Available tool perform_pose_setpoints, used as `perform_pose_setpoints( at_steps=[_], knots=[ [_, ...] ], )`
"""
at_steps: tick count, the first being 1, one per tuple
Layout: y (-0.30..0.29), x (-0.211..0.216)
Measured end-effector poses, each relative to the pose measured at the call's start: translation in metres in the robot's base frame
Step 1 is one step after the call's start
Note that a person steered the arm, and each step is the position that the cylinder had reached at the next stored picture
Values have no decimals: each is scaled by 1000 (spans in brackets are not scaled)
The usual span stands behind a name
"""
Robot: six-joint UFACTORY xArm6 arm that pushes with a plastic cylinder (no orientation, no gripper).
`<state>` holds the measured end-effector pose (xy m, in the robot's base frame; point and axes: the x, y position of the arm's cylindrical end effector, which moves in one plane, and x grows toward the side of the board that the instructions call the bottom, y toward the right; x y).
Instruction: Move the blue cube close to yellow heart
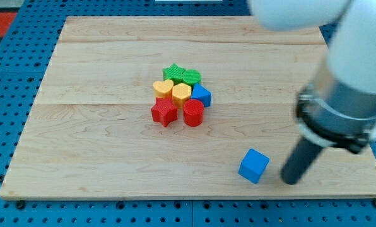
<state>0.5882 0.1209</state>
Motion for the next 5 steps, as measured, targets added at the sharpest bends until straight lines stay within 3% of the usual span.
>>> perform_pose_setpoints(
  at_steps=[1, 2, 3, 4, 5],
  knots=[
    [-112, -37],
    [-181, -70],
    [-219, -68],
    [-237, -37],
    [-261, -62]
  ],
)
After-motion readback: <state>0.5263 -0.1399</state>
